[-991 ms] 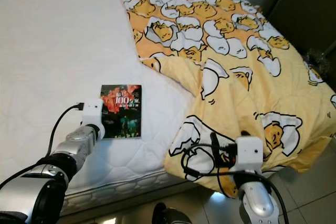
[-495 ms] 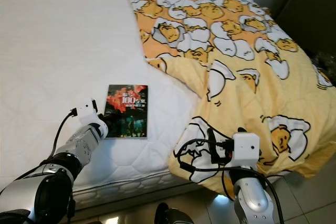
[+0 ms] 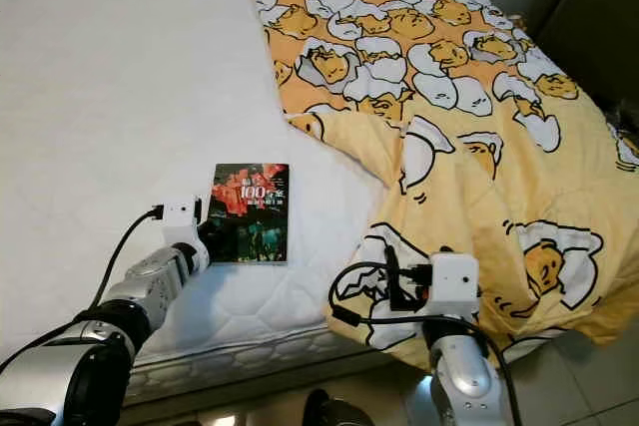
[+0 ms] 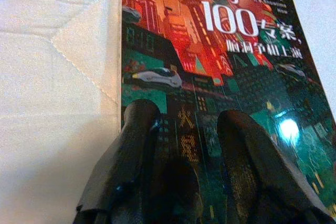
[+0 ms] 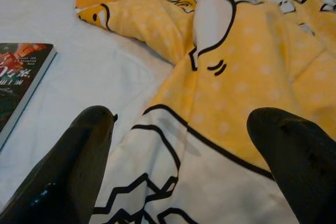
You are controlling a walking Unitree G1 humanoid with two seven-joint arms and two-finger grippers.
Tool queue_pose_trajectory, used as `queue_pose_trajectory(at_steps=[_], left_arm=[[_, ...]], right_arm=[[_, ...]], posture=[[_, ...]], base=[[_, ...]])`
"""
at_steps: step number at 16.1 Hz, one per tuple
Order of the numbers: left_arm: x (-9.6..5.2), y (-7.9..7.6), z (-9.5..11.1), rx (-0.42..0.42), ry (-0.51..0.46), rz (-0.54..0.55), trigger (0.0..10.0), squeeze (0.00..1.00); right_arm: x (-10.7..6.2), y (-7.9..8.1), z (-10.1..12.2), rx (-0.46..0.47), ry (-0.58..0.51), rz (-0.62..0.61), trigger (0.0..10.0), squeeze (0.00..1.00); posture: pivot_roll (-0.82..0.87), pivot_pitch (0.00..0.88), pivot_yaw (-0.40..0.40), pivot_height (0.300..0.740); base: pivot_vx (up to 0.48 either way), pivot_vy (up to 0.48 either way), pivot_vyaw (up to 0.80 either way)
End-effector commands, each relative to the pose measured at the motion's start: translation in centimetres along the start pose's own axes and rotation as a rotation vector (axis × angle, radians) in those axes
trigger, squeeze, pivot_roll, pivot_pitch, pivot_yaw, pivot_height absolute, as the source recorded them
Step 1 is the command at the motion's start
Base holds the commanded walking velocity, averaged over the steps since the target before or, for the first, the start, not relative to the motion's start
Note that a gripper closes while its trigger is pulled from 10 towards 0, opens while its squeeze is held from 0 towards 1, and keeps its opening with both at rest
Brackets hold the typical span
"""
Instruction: Clean up the room
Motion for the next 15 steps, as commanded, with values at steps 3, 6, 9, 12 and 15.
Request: queue_pose_trajectory(at_steps=[3,6,9,12,15], left_arm=[[-0.2,0.7,0.1,0.113,-0.018,0.035,0.0,0.0],[-1.9,4.4,6.5,0.397,-0.325,0.297,10.0,1.0],[-1.8,5.4,3.8,0.253,-0.201,0.273,10.0,1.0],[-1.4,5.0,1.9,0.041,-0.127,0.231,10.0,1.0],[-1.2,4.7,1.9,-0.017,-0.11,0.189,10.0,1.0]], right_arm=[[-0.1,0.0,-0.1,0.0,-0.011,-0.021,10.0,0.0],[-0.4,-0.2,-0.4,0.009,-0.016,-0.033,10.0,0.0],[-0.5,2.0,-0.7,0.071,0.004,0.107,10.0,0.0],[-0.8,3.1,-1.8,0.128,0.054,0.194,10.0,0.0],[-1.4,3.4,-3.4,0.134,0.117,0.24,10.0,0.0]], posture=[[-0.12,0.094,-0.017,0.74],[-0.12,0.099,-0.009,0.74],[-0.11,0.103,-0.017,0.74],[-0.1,0.114,-0.035,0.74],[-0.09,0.124,-0.041,0.74]], base=[[0.0,0.0,0.0],[0.0,0.0,0.0],[0.0,0.0,0.0],[0.0,0.0,0.0],[0.0,0.0,0.0]])
Point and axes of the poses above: a point about 5 cm out from each wrist's last joint towards the gripper, its own x axis pointing out of the wrist towards the gripper, its own z axis along the axis of the wrist's last joint, y = z × x, the point moved 3 cm from there along x, pointing out of the wrist towards the gripper, and after that the axes turned 11 degrees about x, right-handed, at the moved point
